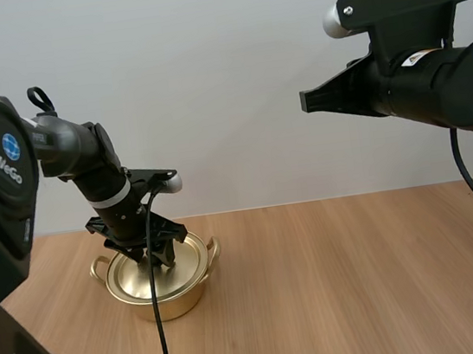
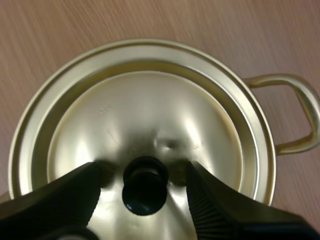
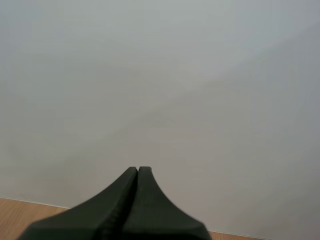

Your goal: Open the pot, put the car inside, and close it

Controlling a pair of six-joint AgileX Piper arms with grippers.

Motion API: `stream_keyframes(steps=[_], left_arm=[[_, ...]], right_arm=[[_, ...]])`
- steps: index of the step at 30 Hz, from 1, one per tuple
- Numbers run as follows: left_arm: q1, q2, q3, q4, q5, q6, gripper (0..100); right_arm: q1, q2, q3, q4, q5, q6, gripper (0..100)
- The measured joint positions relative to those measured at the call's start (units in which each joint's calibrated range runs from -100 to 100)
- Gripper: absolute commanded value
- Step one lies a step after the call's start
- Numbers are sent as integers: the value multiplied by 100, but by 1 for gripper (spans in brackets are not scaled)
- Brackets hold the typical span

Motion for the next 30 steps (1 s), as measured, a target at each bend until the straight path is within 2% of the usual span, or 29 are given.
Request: stream_keyframes(steps=[6, 10, 19, 21, 22, 26, 30], left_arm=[[0, -365, 0, -28, -1008, 0, 85], [0, -834, 0, -333, -1957, -113, 85], [0, -1335, 0, -723, -2784, -348, 85], [0, -2488, 201, -1589, -4600, -556, 85], [0, -2693, 328, -1700, -4913, -544, 85], [0, -3720, 1392, -1811, -6312, -195, 85], [0, -4513, 2230, -1773, -7344, -41, 85]], right_arm=[[0, 0, 0, 0, 0, 0, 0], [0, 0, 16, -17, 89, -10, 0], [0, 0, 121, -26, 165, -102, 0], [0, 0, 561, -38, -275, -276, 0], [0, 0, 1120, -47, -919, -379, 0], [0, 0, 1856, -125, -2183, -391, 0], [0, 0, 1914, -125, -2413, -356, 0]])
